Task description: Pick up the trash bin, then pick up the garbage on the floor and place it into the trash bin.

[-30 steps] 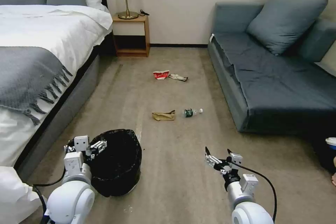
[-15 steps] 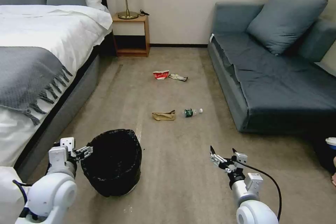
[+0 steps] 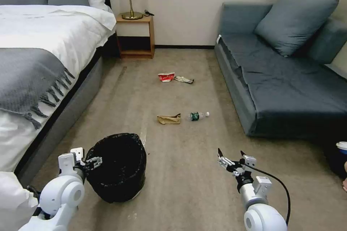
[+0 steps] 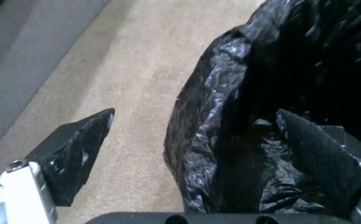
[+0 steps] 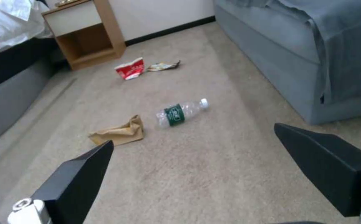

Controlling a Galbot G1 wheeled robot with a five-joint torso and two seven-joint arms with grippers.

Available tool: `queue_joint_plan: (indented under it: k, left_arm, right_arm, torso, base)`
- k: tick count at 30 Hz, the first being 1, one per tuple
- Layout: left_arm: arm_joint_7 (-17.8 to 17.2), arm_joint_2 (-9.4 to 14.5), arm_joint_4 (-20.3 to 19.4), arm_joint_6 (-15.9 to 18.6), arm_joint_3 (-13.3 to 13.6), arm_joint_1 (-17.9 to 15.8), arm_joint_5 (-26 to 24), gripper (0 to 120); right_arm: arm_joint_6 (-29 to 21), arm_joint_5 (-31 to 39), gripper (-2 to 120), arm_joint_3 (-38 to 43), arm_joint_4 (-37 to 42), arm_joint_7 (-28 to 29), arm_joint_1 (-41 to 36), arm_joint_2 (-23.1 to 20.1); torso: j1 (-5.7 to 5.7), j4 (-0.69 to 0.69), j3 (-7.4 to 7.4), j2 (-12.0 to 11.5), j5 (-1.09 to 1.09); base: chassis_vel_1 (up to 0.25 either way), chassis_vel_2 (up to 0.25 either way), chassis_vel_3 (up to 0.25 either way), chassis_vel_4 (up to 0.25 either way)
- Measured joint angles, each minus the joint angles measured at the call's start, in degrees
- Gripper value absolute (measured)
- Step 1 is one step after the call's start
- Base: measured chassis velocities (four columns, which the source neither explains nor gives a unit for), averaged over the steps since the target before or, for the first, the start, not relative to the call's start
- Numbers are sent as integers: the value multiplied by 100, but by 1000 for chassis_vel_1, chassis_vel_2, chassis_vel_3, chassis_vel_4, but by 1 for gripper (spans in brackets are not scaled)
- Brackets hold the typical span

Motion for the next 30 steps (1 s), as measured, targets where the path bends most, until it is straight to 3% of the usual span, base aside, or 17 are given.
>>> queue_joint_plan:
  k: [7, 17, 23, 27, 30]
  left_arm:
    - [34, -40, 204, -9, 83, -168, 8, 90]
    - [212, -86, 318, -16, 135, -126, 34, 48]
    - [247, -71, 281, -17, 95, -94, 30, 32]
    - [308, -64, 234, -20, 63, -63, 41, 12]
    - [336, -65, 224, -20, 57, -49, 59, 8]
  right_arm:
    - [4, 3, 100, -14, 1, 0, 0, 34]
    - [-12, 76, 100, -29, 205, 2, -96, 86]
    - [-26, 102, 100, -19, 275, 6, -133, 98]
    - [-28, 103, 100, -28, 316, 11, -178, 129]
    - [-28, 104, 100, -33, 319, 15, -189, 136]
  torso:
    - [0, -1, 0, 0, 0]
    - [0, 0, -1, 0, 0]
    - [0, 0, -1, 0, 0]
    - [0, 0, -1, 0, 0]
    - [0, -1, -1, 0, 0]
  base:
    - [0, 0, 0, 0]
    - [0, 0, 0, 0]
    - [0, 0, 0, 0]
    - [0, 0, 0, 0]
    - [0, 0, 0, 0]
